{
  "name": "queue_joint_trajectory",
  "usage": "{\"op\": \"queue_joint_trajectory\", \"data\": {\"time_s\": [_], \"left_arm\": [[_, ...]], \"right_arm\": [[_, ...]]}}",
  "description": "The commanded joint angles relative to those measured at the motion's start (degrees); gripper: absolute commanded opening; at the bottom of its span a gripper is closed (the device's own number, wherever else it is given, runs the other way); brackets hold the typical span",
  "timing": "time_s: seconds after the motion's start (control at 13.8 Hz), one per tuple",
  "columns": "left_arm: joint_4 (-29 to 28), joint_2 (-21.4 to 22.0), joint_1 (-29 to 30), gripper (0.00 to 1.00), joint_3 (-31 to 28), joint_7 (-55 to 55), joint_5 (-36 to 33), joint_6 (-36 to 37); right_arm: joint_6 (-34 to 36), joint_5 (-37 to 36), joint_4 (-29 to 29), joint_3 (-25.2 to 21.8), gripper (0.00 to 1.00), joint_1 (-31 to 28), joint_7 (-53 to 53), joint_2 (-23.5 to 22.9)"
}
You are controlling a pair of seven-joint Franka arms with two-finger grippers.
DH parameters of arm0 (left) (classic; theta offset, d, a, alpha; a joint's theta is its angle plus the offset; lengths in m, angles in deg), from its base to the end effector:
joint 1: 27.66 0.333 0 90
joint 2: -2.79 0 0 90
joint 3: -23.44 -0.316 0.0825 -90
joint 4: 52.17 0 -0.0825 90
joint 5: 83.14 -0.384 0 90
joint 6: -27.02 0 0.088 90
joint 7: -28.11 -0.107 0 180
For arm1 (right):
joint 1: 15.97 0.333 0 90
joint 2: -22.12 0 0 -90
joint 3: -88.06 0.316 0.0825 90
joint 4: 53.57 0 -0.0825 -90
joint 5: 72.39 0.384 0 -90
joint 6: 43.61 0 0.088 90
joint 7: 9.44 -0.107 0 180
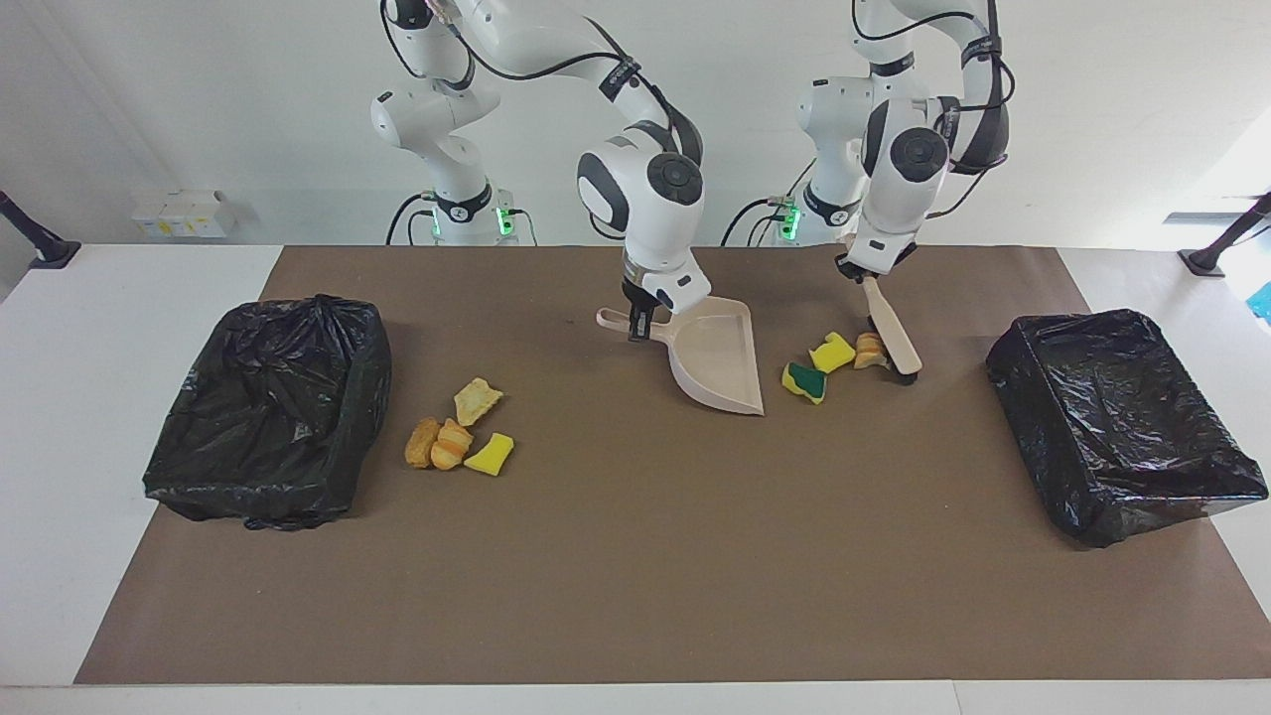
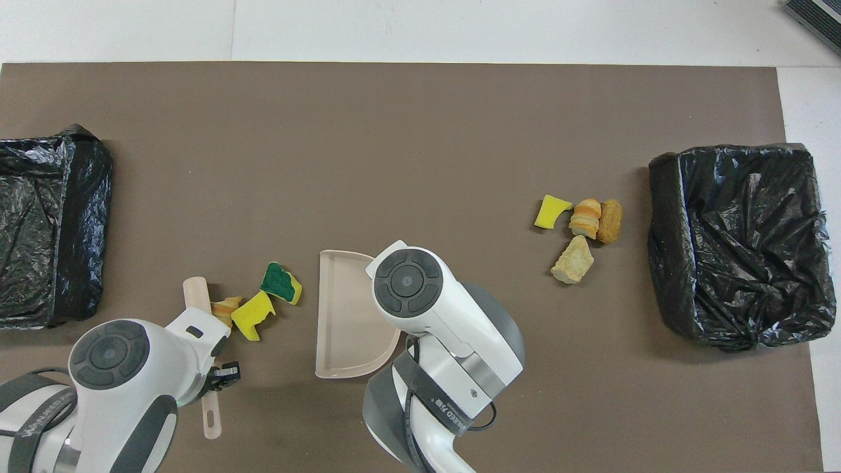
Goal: Sweep and dump trash in bin
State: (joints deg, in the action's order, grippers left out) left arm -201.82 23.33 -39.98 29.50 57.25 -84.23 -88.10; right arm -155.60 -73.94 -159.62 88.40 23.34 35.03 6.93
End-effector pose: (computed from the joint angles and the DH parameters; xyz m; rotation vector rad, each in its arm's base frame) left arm 0.3577 -0.1158 0.3539 -2.9659 -0.2809 0.3062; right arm 0.4657 0.3834 0.3680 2.3004 2.1010 -0.2533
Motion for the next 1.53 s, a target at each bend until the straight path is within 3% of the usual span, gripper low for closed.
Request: {"op": "queue_joint_trajectory", "data": {"time_s": [0.0, 0.22, 0.36, 0.51, 0.8, 1.02, 1.31, 1.45], "left_arm": [[0.4, -2.5, -3.0, 0.00, -0.9, 0.0, 4.9, -4.5], [4.5, -8.0, -7.6, 0.00, -0.9, -1.6, 9.2, -7.1], [7.5, -10.1, -8.2, 0.00, -0.8, -9.3, 13.3, -7.4], [8.4, -10.5, -10.0, 0.00, -0.8, -15.5, 15.4, -7.4], [10.8, -10.7, -16.3, 0.00, -0.8, -13.7, 18.8, -5.8], [12.3, -10.9, -18.1, 0.00, -0.7, -10.4, 19.0, -4.5], [14.6, -10.3, -13.2, 0.00, -1.0, -9.7, 14.5, -0.9], [14.7, -9.9, -12.9, 0.00, -1.1, -3.5, 11.5, -0.3]], "right_arm": [[-1.4, -1.4, -0.5, 0.2, 0.00, -0.1, -1.4, 0.2], [-1.5, -1.1, 0.1, 0.2, 0.00, -0.2, -1.6, -0.2], [-1.6, -0.9, 0.1, 0.2, 0.00, -0.2, -1.6, -0.3], [-1.5, -0.8, 0.2, 0.2, 0.00, -0.3, -1.5, -0.5], [-0.9, -0.6, 0.5, 0.2, 0.00, -0.2, -1.7, -0.4], [-0.8, -0.6, 0.6, 0.2, 0.00, -0.2, -1.7, -0.5], [-0.3, -0.6, 0.5, 0.2, 0.00, 0.0, -3.1, 0.0], [0.9, -0.6, 0.6, 0.2, 0.00, -0.2, -3.3, 0.4]]}}
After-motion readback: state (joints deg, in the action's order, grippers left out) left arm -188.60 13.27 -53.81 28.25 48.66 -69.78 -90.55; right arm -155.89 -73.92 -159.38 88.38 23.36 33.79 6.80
